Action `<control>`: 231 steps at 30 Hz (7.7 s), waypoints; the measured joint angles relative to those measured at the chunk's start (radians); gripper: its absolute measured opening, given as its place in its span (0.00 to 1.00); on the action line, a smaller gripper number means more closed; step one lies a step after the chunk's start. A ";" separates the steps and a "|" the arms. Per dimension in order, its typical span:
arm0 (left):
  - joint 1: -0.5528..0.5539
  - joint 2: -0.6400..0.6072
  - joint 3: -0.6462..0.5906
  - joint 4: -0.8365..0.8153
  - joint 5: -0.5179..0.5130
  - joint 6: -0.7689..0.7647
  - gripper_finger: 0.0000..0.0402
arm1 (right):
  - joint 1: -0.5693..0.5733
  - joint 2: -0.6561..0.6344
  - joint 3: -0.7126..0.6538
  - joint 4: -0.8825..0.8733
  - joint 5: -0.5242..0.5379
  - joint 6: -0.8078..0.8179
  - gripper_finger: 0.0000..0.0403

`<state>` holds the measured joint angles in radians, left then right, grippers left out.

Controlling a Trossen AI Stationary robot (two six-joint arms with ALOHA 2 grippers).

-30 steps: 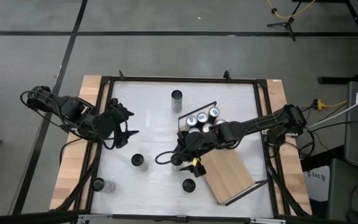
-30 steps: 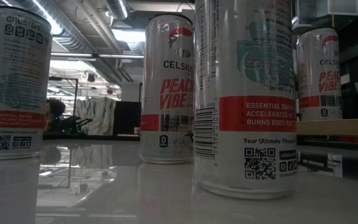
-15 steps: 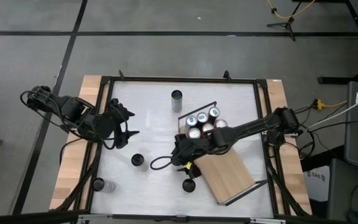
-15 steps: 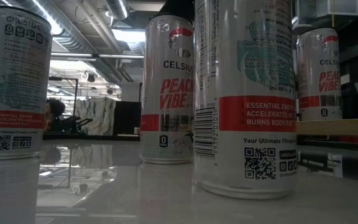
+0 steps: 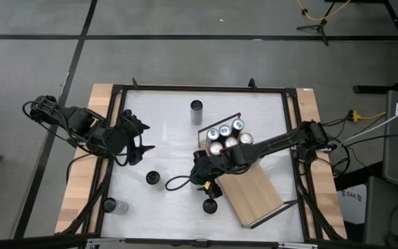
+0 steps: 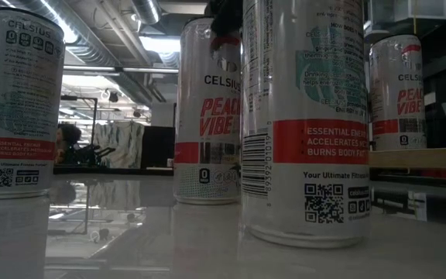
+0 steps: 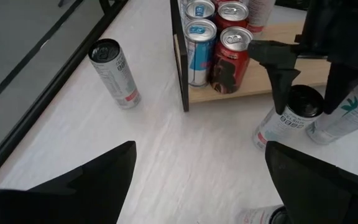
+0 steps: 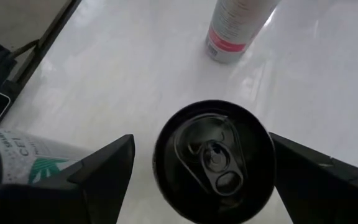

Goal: Place canned beverage on shelf
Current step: Put the white pink soda can on the shelf aligned with the other white pink soda can

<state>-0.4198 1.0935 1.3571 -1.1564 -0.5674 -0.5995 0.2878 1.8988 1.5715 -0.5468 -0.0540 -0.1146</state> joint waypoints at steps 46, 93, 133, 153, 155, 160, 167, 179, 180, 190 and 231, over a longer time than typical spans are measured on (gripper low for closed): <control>0.000 0.000 0.000 -0.002 0.000 0.000 0.87 | 0.000 0.034 -0.001 -0.053 0.012 0.006 0.59; 0.000 0.000 0.000 0.051 -0.025 0.007 0.87 | 0.209 -0.583 -0.298 -0.405 0.447 0.559 0.60; 0.000 0.000 0.000 0.051 -0.018 -0.001 0.87 | 0.209 -0.597 -0.445 -0.336 0.457 0.557 0.60; 0.000 0.000 0.000 0.051 -0.018 0.000 0.87 | 0.209 -0.600 -0.410 -0.367 0.445 0.556 0.64; 0.000 0.000 0.000 0.051 -0.018 0.000 0.87 | 0.209 -0.590 -0.409 -0.367 0.444 0.556 0.66; 0.000 0.000 0.000 0.051 -0.018 0.000 0.87 | 0.209 -0.541 -0.409 -0.367 0.411 0.555 0.68; 0.000 0.000 0.000 0.051 -0.018 0.000 0.87 | 0.209 -0.502 -0.409 -0.367 0.400 0.555 0.66; 0.000 0.000 0.000 0.051 -0.018 0.000 0.87 | 0.209 -0.502 -0.409 -0.368 0.400 0.555 0.70; 0.000 0.000 0.000 0.051 -0.018 0.000 0.87 | 0.209 -0.502 -0.409 -0.368 0.400 0.555 0.71; 0.000 0.000 0.000 0.051 -0.018 0.000 0.87 | 0.209 -0.502 -0.408 -0.368 0.378 0.553 0.71; 0.000 0.000 0.000 0.051 -0.018 0.000 0.87 | 0.209 -0.502 -0.407 -0.368 0.348 0.525 0.71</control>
<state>-0.4194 1.0937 1.3571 -1.1051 -0.5855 -0.5995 0.4969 1.3964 1.1648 -0.9146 0.2943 0.4103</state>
